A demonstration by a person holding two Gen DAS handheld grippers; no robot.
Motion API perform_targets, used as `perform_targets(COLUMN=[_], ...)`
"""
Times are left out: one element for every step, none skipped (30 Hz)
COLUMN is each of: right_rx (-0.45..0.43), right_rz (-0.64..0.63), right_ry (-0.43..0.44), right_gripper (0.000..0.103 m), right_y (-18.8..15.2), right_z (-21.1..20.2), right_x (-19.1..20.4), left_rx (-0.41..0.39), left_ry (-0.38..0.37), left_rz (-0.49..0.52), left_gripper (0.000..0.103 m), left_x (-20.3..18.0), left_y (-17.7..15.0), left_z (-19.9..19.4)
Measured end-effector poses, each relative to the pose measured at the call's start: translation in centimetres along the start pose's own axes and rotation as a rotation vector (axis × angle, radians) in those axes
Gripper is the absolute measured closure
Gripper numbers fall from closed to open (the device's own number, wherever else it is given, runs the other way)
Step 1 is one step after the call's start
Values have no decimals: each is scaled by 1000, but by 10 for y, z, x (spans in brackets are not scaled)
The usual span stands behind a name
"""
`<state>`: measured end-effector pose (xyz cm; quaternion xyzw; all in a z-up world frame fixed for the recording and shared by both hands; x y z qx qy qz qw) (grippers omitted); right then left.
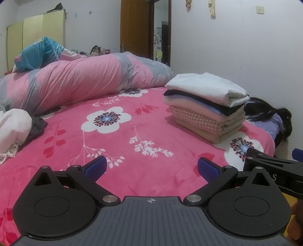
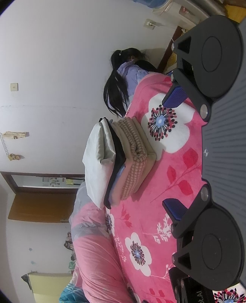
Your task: Fold clothes
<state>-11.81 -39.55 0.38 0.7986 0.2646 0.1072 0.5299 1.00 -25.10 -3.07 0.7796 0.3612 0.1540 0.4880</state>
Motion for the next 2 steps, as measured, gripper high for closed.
perform_targets(right_rx=[1, 2], right_rz=[-1, -1], right_ry=[-1, -2], right_gripper=[0, 0], right_y=[0, 0], right_z=[0, 0], right_x=[1, 1], left_rx=[2, 3], left_ry=[-1, -1], left_rz=[-2, -4], left_gripper=[0, 0], left_x=[1, 1], left_y=[0, -1], left_z=[0, 1])
Point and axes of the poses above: each gripper's, at about its wrist camera, not at the fingertips, and z roughly the way its jaws point, x to its left, y to its top, the point moved 9 cm from there along z, roughly the way its jaws point, and after that the axes turned 12 degrees about -y, right-handed, at the moved point
